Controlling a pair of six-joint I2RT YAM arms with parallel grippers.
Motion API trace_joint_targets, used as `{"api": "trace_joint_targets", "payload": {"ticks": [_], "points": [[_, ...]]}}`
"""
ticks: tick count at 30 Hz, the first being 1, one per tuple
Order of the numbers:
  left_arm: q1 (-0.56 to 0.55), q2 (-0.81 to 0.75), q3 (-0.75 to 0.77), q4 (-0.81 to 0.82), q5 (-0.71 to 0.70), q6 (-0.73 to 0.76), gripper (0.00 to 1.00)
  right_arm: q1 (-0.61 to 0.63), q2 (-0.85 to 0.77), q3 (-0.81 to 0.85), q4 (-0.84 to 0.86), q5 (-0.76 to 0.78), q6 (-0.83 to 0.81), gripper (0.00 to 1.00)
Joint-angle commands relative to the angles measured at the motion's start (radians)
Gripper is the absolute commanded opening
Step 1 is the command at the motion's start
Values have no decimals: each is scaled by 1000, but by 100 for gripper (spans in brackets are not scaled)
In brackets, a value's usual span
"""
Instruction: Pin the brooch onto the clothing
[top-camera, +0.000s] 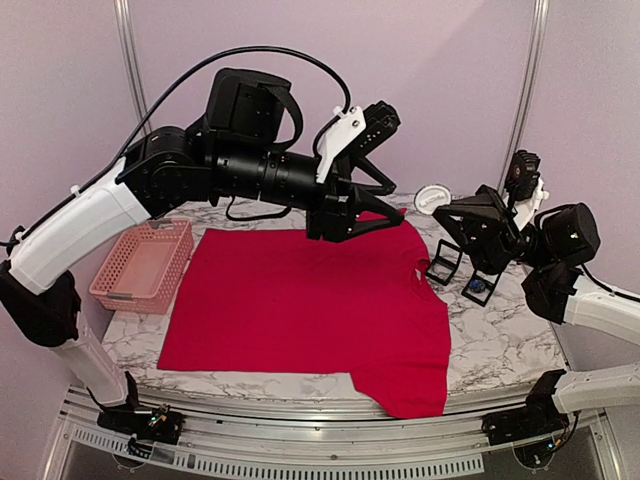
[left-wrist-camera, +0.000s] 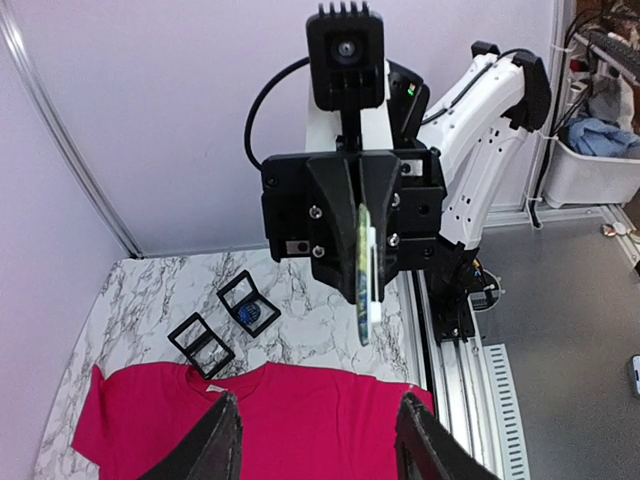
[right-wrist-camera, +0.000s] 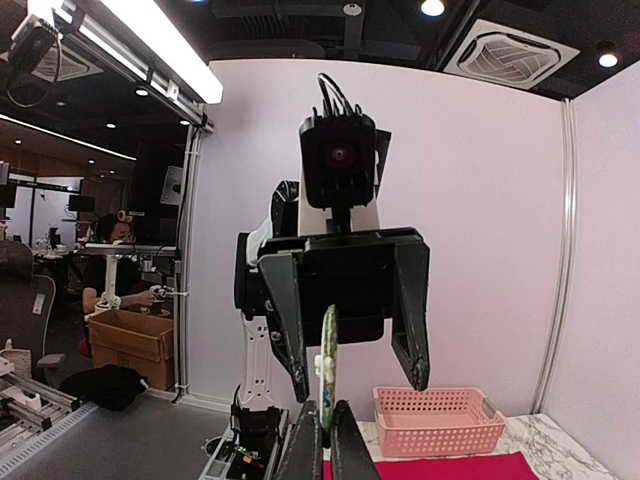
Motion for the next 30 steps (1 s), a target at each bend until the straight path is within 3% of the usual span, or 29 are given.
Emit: {"api": "trace_joint_targets", "payload": {"ticks": [1,5,10,18,22,25,28,29,30], "points": [[-27,38,-5,29,28,-49,52,2,23,-1,107,32,44,0],[-27,60,37,39,32,-70,46,3,36,11,85,26,36,0],[-35,78,46,51,61,-91,45,2,42,8,87,30,31,0],[-37,100,78,58,61,-105,17,3,38,21,41,7,17,0],[-39,101,79,54,66,-103,12,3,34,21,28,5,10,0],[-42,101,81,46,63,-92,0,3,34,21,24,4,8,0],[-44,98,80,32,56,-76,0,3,30,27,-5,6,3,0],[-44,96,80,24,49,-69,0,2,25,35,-39,9,-6,4],[-44,94,79,14,35,-57,0,3,19,48,-100,15,-17,17]]}}
